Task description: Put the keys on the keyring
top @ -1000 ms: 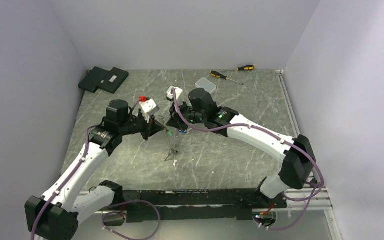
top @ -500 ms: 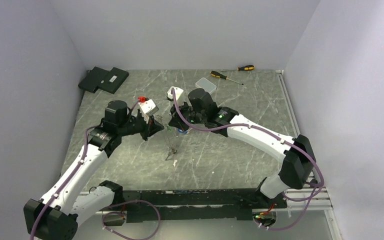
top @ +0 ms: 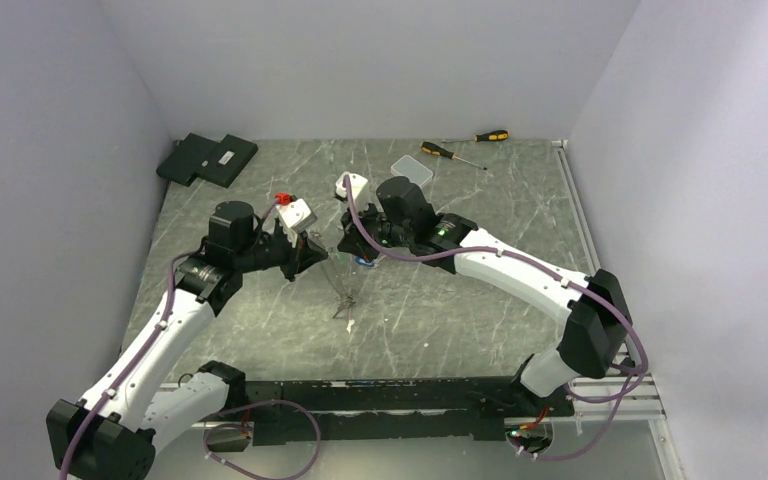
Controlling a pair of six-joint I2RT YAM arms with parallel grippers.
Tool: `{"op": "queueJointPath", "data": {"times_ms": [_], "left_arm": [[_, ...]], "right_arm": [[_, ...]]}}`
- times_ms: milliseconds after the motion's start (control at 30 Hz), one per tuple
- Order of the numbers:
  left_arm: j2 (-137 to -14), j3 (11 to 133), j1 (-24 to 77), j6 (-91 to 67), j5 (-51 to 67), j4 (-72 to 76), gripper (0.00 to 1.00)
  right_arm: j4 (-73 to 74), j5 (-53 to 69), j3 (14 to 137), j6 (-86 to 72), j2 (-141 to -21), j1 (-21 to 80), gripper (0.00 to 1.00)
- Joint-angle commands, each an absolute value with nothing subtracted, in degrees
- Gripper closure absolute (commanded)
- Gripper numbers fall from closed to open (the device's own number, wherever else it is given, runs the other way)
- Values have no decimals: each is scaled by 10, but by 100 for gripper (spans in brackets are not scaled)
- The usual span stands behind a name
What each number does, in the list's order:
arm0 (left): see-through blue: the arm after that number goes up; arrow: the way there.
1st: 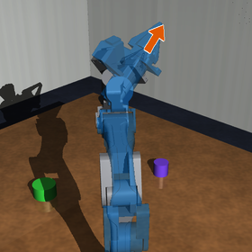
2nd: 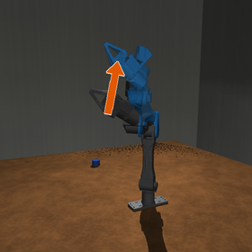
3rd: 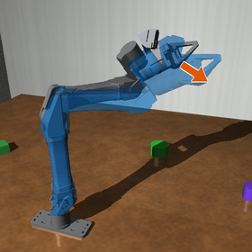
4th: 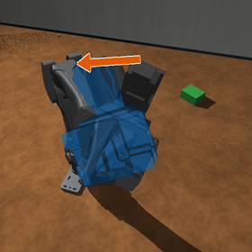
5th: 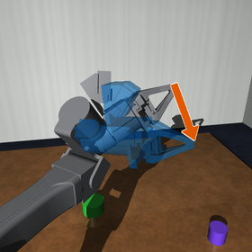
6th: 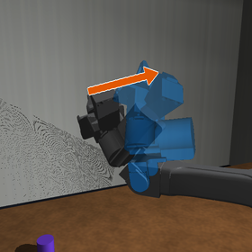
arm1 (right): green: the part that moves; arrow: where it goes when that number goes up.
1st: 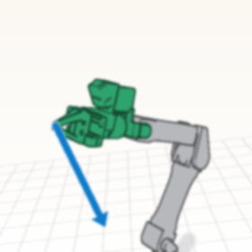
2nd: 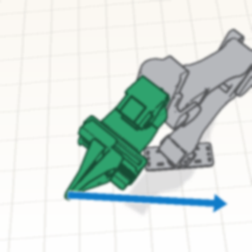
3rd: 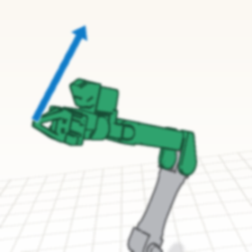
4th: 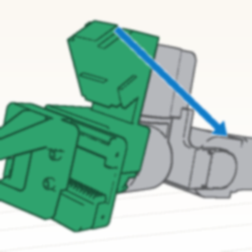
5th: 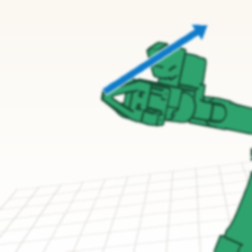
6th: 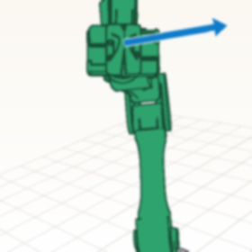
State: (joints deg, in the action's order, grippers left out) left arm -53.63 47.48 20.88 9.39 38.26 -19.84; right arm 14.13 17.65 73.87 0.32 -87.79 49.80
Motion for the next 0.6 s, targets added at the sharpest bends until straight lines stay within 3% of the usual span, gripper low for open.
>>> {"op": "queueJointPath", "data": {"times_ms": [0,133,300,567], "left_arm": [[-523,496,214,95,405,-176,100],[-520,494,214,95,404,-173,100],[-520,495,214,95,403,-172,100],[-509,497,214,98,406,-177,100]], "right_arm": [[114,183,742,-14,-872,492,100],[114,196,743,-15,-876,491,100],[116,203,733,-13,-871,491,75],[100,211,692,49,-823,482,64]]}}
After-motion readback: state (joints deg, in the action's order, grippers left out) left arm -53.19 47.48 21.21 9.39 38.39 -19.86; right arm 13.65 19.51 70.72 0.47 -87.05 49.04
